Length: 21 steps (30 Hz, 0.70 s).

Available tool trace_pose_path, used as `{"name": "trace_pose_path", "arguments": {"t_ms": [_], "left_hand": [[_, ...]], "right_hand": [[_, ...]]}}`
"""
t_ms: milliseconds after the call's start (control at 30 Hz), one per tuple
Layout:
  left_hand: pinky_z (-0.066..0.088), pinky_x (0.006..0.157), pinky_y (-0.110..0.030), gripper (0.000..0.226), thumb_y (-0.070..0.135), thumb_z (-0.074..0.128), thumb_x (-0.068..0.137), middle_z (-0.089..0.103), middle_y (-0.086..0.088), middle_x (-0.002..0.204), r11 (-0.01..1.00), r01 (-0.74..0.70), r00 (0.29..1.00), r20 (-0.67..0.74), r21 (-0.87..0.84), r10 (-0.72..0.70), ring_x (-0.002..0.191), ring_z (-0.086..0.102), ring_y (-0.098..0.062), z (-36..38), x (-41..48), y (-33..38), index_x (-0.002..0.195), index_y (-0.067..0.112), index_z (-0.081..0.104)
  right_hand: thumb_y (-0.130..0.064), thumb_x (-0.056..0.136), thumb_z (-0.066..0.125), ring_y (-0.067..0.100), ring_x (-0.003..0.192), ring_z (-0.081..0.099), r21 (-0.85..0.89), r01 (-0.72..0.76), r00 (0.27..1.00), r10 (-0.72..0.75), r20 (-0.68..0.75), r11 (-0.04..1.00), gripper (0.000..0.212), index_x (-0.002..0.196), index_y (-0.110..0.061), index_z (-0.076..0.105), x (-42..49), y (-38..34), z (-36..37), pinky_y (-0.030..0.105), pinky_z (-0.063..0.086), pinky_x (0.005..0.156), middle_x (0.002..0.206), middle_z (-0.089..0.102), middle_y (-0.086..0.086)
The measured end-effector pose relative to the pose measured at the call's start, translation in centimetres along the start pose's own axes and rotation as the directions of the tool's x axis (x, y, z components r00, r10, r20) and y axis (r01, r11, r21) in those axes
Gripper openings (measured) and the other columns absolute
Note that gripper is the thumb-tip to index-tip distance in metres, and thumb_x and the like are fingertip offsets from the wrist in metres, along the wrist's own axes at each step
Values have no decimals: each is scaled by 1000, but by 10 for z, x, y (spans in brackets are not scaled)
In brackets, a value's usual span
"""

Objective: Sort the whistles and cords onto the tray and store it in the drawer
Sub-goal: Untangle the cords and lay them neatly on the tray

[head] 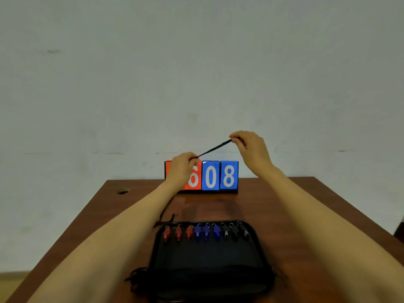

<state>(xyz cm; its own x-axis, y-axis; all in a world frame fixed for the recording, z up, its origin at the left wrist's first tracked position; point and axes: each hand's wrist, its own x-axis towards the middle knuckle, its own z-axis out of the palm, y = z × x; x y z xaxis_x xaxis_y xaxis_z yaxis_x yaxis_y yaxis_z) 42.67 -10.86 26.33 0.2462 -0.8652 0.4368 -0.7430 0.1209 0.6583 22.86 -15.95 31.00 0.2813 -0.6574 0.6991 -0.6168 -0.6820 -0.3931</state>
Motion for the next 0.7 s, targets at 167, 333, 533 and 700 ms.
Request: {"name": "trace_pose_path", "arguments": {"t_ms": [167,333,533,700], "left_hand": [[43,81,-29,28,21,46,98,67,-10,112,982,-70,990,-111,176,90,101,61,-25,-34,0,8,114,8,65],[41,76,-30,30,23,44,99,65,-11,111,965,-22,987,-149,261,62,101,60,-26,-54,-14,-5,116,8,64],[47,80,-36,29,18,44,99,67,-12,111,948,49,994,-109,315,-16,101,61,-28,-63,-38,-32,114,6,66],[40,86,-39,30,15,41,100,70,-10,104,881,90,994,-103,465,-47,101,57,-31,-59,-57,-60,115,12,67]], "right_hand": [[-23,97,52,25,81,64,24,-26,996,27,-80,999,19,103,-7,59,-4,-4,-27,38,52,73,91,70,9],[-21,94,56,26,80,65,118,-113,989,124,-86,987,18,95,-5,65,-18,1,-37,41,53,75,85,70,9],[-12,99,45,20,96,65,112,-203,978,195,78,973,26,117,-6,62,-43,19,-30,33,51,91,104,71,11],[-24,97,50,20,83,67,68,-301,952,295,87,951,18,99,-8,58,-67,31,-23,37,54,79,88,72,6]]}}
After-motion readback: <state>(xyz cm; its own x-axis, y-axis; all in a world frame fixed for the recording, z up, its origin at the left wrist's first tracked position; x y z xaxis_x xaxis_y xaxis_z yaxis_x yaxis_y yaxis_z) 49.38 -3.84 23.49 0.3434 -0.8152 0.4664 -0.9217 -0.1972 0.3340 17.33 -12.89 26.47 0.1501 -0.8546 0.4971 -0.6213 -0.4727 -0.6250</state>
